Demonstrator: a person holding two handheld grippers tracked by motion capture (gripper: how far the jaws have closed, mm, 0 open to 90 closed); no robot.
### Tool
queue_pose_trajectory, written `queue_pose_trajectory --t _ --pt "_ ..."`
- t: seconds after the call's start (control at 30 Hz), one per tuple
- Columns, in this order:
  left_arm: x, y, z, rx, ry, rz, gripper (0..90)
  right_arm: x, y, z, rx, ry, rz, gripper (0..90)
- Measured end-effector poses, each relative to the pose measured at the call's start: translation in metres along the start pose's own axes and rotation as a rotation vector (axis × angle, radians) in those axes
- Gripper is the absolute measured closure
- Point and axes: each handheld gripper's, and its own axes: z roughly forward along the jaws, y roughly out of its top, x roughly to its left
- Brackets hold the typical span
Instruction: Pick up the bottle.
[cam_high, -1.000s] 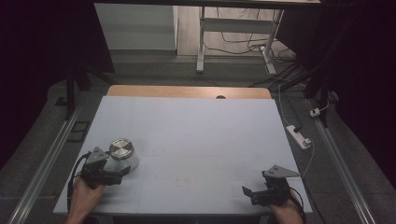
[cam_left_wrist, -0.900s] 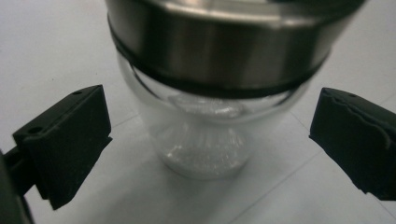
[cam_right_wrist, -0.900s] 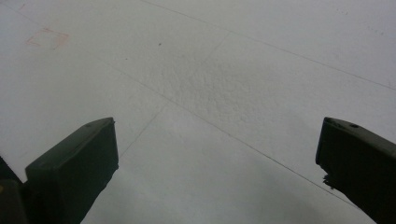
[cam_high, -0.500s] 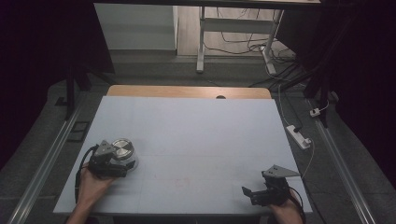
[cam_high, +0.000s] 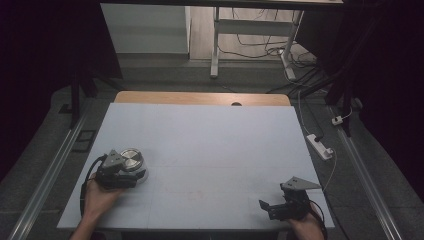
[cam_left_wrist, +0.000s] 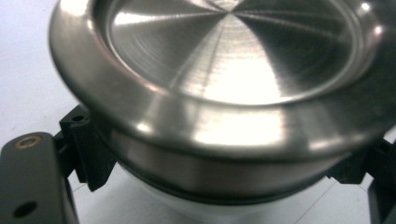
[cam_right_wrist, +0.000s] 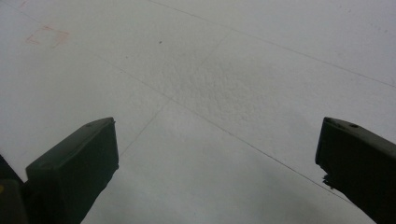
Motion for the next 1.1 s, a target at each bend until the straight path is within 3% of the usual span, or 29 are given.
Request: queue_pose_trajectory --t 0.17,0.37,0.53,0.67,1.1 --pt "0.000 0.003 0.000 0.019 0.001 -0.030 14.8 0.000 0.000 0.000 -0.001 0.000 -0.001 0.0" --pt "-0.001 0.004 -0.001 0.024 0.004 -0.035 14.9 0.000 0.000 0.000 -0.002 0.001 0.000 0.0" --pt "-0.001 0.009 -0.008 -0.008 -0.010 -0.044 15.0 0.000 0.000 0.000 -0.002 0.000 -0.002 0.0" --pt "-0.004 0.018 -0.011 -0.019 -0.016 -0.013 15.0 0.000 0.000 0.000 -0.003 -0.001 -0.003 0.0" --pt "-0.023 0.050 -0.008 -0.033 -0.117 0.052 15.1 0.000 0.000 0.000 -0.004 -0.003 -0.003 0.0"
